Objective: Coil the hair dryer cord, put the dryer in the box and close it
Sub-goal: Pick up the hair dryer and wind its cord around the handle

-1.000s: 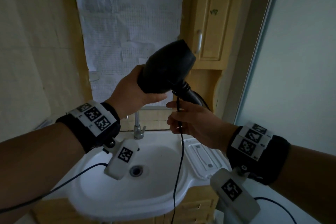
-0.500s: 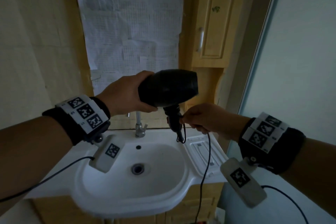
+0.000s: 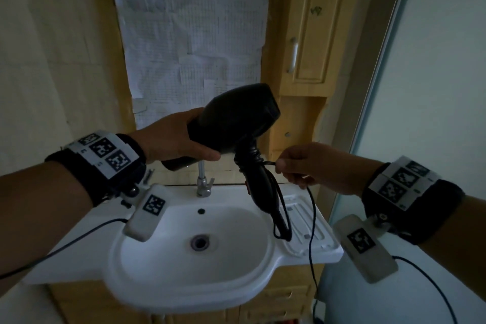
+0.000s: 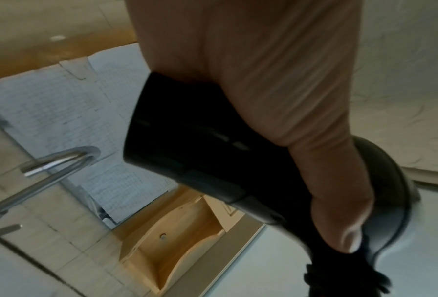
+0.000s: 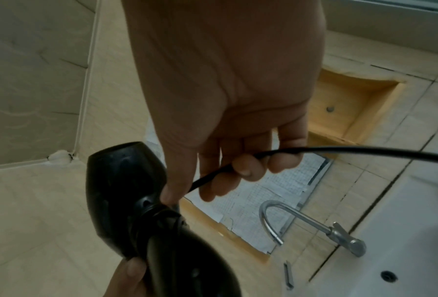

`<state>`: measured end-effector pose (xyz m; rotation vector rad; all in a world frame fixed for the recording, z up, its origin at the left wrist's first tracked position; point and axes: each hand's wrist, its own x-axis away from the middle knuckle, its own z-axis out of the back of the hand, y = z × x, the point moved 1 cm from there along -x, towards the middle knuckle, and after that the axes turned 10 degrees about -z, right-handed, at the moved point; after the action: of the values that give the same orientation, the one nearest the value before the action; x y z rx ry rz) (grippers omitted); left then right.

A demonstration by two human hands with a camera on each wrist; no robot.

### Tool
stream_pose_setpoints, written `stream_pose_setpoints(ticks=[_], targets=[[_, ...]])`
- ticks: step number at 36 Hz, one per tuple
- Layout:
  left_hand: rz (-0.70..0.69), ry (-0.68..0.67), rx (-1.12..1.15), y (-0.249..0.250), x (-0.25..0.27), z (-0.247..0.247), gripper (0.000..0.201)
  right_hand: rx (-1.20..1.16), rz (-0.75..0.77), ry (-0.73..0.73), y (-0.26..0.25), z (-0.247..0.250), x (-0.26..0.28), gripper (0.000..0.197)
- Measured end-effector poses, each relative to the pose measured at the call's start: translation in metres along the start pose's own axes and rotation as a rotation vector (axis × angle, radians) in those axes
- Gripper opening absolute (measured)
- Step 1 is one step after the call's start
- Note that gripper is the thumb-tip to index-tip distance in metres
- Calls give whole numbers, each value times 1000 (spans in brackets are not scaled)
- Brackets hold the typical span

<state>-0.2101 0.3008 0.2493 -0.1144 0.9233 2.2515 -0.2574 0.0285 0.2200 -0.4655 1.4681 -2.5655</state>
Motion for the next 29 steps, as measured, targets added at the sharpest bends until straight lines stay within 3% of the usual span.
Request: stream_pose_setpoints(ticks=[6,11,12,15,19,24,29], targets=[[-13,51,268,-6,-1,-4,89,-198,64,-127,1,3,0,27],[-9,116,447,-5,-5,-9,89,-317,37,-109,0,2,-5,61],[-3,126,482,-4,-5,-11,88,-347,34,-92,0,0,-7,60],[18,125,573,0,-7,-18,82,-500,49,-46,-1,-7,-9,25],[40,181,675,6,-9,-28,79,-585,126,-79,-4,-18,-7,25],[34,276,716,13,-13,-40,68,-650,125,-77,-10,-32,-7,38],[-11,343,579,17,-17,-44,45,-695,68,-10,-11,-45,-7,46]])
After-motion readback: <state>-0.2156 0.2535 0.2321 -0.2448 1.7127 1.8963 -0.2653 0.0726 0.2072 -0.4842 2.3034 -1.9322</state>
